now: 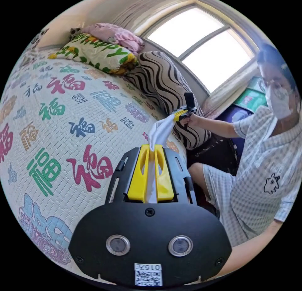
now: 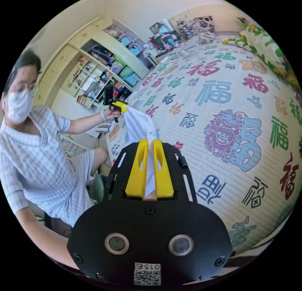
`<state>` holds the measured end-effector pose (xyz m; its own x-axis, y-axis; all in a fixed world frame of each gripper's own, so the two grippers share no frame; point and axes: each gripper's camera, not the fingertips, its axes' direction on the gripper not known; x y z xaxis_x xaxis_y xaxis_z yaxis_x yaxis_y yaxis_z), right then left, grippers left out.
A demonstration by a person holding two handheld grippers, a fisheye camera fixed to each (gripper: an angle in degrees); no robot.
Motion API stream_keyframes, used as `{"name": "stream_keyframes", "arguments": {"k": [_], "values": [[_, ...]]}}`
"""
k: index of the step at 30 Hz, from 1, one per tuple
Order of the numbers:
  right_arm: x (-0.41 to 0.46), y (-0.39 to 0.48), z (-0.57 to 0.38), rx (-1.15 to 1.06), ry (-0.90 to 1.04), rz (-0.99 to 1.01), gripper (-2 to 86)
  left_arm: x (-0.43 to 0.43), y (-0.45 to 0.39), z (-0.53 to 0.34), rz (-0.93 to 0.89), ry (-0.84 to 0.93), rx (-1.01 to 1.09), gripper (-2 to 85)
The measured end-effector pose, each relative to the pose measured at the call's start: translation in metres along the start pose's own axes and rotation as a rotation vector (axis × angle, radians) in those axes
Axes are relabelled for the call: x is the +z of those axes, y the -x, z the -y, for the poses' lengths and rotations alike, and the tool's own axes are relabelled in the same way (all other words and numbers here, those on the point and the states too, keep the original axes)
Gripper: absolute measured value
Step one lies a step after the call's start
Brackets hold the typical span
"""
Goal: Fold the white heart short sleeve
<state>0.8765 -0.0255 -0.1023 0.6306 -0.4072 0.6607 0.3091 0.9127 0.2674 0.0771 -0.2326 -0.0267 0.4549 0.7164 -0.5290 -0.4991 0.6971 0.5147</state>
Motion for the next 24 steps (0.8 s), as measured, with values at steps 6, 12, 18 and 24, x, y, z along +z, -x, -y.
{"name": "stream_keyframes", "arguments": {"k": [6,12,18,24], "values": [[0.039,0.119,-0.048,-0.181,0.139,-0.141,3.5,0.025,-0.092,-0.06,0.051,0.073,0.164,0.5],[0.094,0.194,-0.091,-0.214,0.252,-0.269,3.5,0.076,-0.153,-0.114,0.176,0.223,0.212,0.7],[0.127,0.254,-0.1,-0.243,0.328,-0.412,3.8,0.107,-0.198,-0.137,0.334,0.272,0.175,1.4],[0.137,0.296,-0.104,-0.169,0.398,-0.443,4.7,0.121,-0.235,-0.149,0.411,0.332,0.132,4.9]]}}
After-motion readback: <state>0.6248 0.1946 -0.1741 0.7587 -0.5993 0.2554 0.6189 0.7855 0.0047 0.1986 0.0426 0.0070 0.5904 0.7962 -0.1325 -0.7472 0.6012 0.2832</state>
